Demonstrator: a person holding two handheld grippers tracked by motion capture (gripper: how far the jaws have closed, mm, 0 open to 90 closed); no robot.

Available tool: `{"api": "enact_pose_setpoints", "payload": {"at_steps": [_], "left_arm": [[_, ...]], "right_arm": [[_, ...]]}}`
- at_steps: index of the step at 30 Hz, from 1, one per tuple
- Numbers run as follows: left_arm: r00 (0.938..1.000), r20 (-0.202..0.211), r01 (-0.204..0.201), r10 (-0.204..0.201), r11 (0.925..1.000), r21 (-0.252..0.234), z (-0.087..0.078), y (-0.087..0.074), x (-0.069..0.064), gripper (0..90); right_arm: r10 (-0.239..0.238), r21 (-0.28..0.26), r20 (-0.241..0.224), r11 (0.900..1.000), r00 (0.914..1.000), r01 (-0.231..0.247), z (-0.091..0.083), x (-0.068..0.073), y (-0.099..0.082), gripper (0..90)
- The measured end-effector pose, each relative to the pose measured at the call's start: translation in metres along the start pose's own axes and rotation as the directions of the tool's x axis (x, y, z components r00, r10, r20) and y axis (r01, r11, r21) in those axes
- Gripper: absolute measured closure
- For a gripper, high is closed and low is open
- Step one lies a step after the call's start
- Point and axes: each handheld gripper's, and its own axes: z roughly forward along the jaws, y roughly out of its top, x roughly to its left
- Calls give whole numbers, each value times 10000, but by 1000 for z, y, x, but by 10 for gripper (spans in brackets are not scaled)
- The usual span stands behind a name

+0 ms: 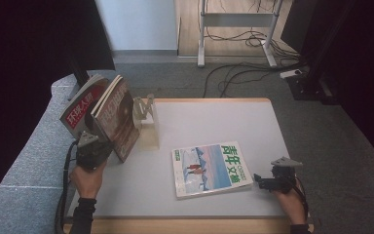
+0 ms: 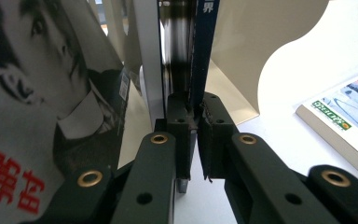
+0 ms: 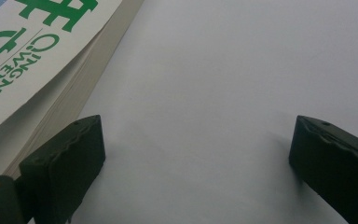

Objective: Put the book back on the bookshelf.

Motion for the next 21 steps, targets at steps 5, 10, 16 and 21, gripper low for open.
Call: {"api": "enact_pose_setpoints", "payload": {"at_steps": [5,10,16,21], "left_arm": [[10000,-71,29,-29,10000,26,7,5,-1,839],[9999,-73,121,-121,9999,-31,8,5,0,837],[9999,95,96,-94,9999,-111,4,4,1,786],[9992,-161,-368,368,9993,-40,-7,-1,-5,710]], "right_arm": [[-5,-2,1,10000,10000,5,0,0,0,30],[-1,-2,0,10000,10000,1,0,0,0,30],[-1,-7,-1,10000,10000,1,0,0,0,30],[-1,-7,0,10000,10000,1,0,0,0,30]]}}
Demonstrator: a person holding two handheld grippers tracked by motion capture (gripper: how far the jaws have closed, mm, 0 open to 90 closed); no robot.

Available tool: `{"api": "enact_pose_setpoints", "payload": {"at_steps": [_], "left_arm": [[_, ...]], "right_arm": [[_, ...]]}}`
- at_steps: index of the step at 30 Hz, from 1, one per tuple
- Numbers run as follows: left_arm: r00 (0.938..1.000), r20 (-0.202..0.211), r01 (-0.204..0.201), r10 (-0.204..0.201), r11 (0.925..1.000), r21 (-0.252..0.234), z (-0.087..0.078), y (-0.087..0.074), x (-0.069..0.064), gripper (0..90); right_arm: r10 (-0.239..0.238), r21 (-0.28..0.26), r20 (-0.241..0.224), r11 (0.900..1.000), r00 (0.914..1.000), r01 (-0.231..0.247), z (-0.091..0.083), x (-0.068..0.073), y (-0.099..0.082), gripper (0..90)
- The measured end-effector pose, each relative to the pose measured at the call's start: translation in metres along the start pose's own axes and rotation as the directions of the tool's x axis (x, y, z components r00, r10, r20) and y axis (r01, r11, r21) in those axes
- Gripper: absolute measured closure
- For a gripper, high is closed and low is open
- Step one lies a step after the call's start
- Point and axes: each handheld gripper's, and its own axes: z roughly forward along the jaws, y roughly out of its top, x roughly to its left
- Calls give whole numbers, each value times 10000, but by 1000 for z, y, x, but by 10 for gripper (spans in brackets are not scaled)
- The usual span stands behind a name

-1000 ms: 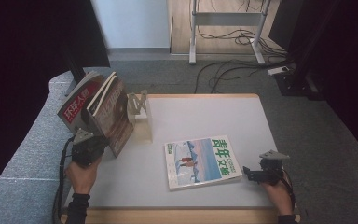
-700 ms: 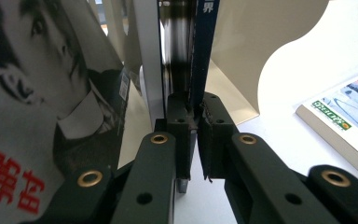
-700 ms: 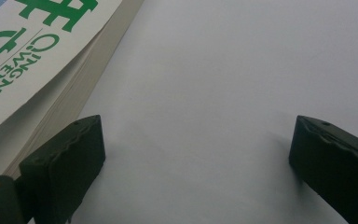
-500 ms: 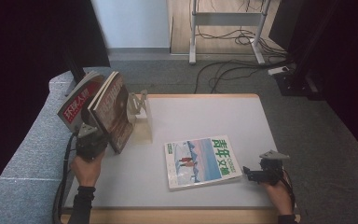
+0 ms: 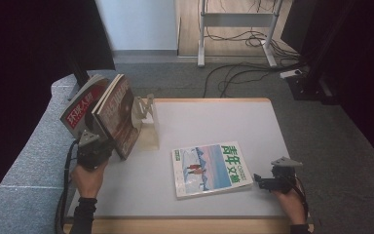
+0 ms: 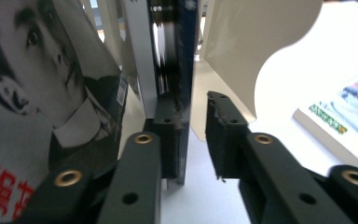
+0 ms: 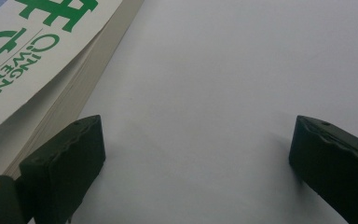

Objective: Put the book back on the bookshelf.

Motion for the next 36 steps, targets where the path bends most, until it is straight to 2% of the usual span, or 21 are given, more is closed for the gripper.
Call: {"api": "enact_pose_setpoints", "payload": {"at_steps": [3,6,8,11,14,17,19,21,22,23,27,31,33,35,36], "left_arm": [[9997,-91,-239,238,9997,-58,-7,-5,-4,629],[9993,72,-376,376,9993,-47,-13,-10,-7,521],[9978,436,-495,491,9987,92,-14,-12,-9,447],[9918,1105,-674,646,9975,219,-12,-13,-14,331],[9797,1822,-920,841,9951,351,-5,-16,-22,218],[9688,2342,-983,814,9932,616,3,-19,-29,130],[9638,2538,-1041,821,9918,745,8,-22,-34,109],[9594,2636,-1295,1001,9869,966,15,-24,-41,62],[9578,2639,-1457,1137,9837,1052,18,-26,-44,61],[9537,2733,-1620,1257,9801,1148,21,-27,-47,57],[9340,3175,-2175,1635,9656,1424,36,-34,-56,30],[9157,3630,-2433,1724,9567,1596,51,-38,-66,0],[9068,3843,-2584,1735,9488,1816,58,-39,-71,0],[8982,4020,-2686,1777,9459,1821,63,-38,-75,0],[8952,4070,-2701,1813,9473,1720,64,-38,-77,0]], "right_arm": [[-1,0,0,10000,10000,1,0,0,0,30],[-1,0,1,10000,10000,1,0,0,0,30],[-4,-3,1,10000,10000,4,0,0,0,31],[3,-3,3,10000,10000,-3,0,0,0,31],[-11,-11,6,10000,10000,11,0,0,0,34],[-46,-22,7,10000,10000,46,-1,0,0,37],[-59,-41,13,10000,10000,59,-1,1,0,41],[-79,-61,9,10000,10000,79,-1,1,-1,50],[-105,-77,7,9999,9999,106,-1,1,-1,56],[-124,-97,-6,9999,9999,124,-2,2,-1,63],[-171,-149,-37,9997,9998,171,-2,2,-1,85],[-194,-197,-56,9996,9998,193,-3,3,-2,103],[-180,-199,-50,9996,9998,179,-4,3,-2,103],[-129,-175,-74,9998,9999,128,-4,4,-2,68],[-110,-135,-84,9998,9999,109,-5,4,-3,40]]}}
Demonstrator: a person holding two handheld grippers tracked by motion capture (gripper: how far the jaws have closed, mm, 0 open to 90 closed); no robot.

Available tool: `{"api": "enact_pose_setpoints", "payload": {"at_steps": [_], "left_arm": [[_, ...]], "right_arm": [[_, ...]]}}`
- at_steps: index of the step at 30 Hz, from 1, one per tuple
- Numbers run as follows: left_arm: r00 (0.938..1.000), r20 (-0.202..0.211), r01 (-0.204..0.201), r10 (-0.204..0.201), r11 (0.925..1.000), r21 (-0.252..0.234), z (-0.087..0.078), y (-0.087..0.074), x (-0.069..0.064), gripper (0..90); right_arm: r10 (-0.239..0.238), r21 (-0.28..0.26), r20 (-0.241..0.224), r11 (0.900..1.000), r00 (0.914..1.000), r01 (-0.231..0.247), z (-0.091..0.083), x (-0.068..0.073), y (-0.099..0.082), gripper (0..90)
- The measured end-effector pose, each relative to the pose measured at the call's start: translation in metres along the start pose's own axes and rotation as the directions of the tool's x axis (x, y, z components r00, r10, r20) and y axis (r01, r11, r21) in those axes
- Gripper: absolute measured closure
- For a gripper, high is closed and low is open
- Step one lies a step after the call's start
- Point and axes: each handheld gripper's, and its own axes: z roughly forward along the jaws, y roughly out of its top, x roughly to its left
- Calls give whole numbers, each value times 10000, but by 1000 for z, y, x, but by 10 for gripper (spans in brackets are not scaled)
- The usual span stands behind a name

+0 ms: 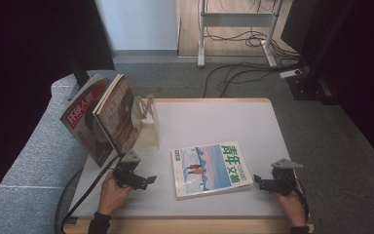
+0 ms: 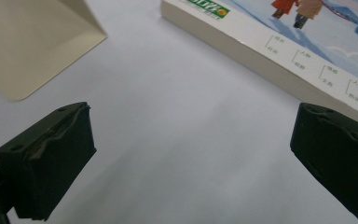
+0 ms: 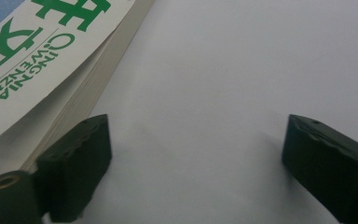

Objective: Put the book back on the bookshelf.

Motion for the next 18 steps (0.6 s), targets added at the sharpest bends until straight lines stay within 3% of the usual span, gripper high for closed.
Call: {"api": "enact_pose_setpoints", "payload": {"at_steps": [4,10,18], "left_arm": [[9997,233,-22,29,9996,-294,6,7,-3,0],[9984,355,-433,437,9990,-132,19,22,-8,0],[9942,475,-973,966,9952,123,37,45,-15,0]], "right_arm": [[-12,-76,-148,10000,9999,11,-3,1,-2,10],[-53,-51,-394,10000,9992,51,-10,4,-8,0],[-519,-163,-652,9986,9965,509,-20,14,-10,0]]}}
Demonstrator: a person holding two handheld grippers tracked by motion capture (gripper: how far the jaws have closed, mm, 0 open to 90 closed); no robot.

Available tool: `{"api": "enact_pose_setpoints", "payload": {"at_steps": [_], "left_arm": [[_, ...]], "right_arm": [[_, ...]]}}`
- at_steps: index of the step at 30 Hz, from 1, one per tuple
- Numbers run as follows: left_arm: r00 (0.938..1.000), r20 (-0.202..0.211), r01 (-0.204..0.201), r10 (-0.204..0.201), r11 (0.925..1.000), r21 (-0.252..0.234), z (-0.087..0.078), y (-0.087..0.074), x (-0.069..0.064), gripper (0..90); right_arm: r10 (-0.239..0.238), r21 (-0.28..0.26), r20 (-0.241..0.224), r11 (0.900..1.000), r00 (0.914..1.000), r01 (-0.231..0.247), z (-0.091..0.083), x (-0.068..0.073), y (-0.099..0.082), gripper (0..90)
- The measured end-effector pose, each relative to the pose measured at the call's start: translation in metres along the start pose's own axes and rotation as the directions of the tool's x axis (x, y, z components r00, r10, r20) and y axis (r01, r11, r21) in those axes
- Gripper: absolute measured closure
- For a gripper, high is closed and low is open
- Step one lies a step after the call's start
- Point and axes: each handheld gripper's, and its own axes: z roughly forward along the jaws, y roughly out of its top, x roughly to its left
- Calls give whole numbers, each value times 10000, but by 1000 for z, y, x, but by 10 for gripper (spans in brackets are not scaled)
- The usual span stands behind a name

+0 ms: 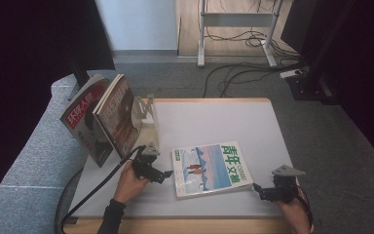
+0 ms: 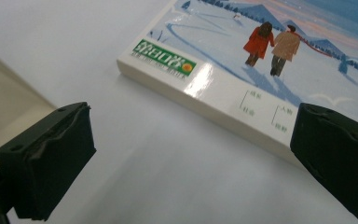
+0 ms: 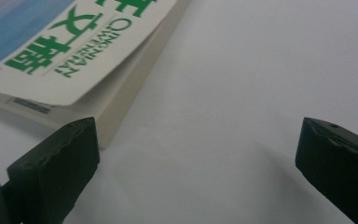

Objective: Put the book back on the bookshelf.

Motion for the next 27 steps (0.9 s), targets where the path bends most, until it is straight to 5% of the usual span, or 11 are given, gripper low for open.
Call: {"api": "enact_pose_setpoints", "payload": {"at_steps": [13,17,27], "left_arm": [[9993,353,-160,143,9987,479,28,28,10,0],[9990,451,12,-28,9993,368,36,31,16,0],[9984,463,-346,314,9970,694,59,39,21,0]], "right_arm": [[-660,-176,-463,9977,9967,652,-4,24,10,0],[-744,-316,-538,9968,9958,728,-3,30,15,0],[-996,-321,-418,9946,9942,983,6,39,28,0]]}}
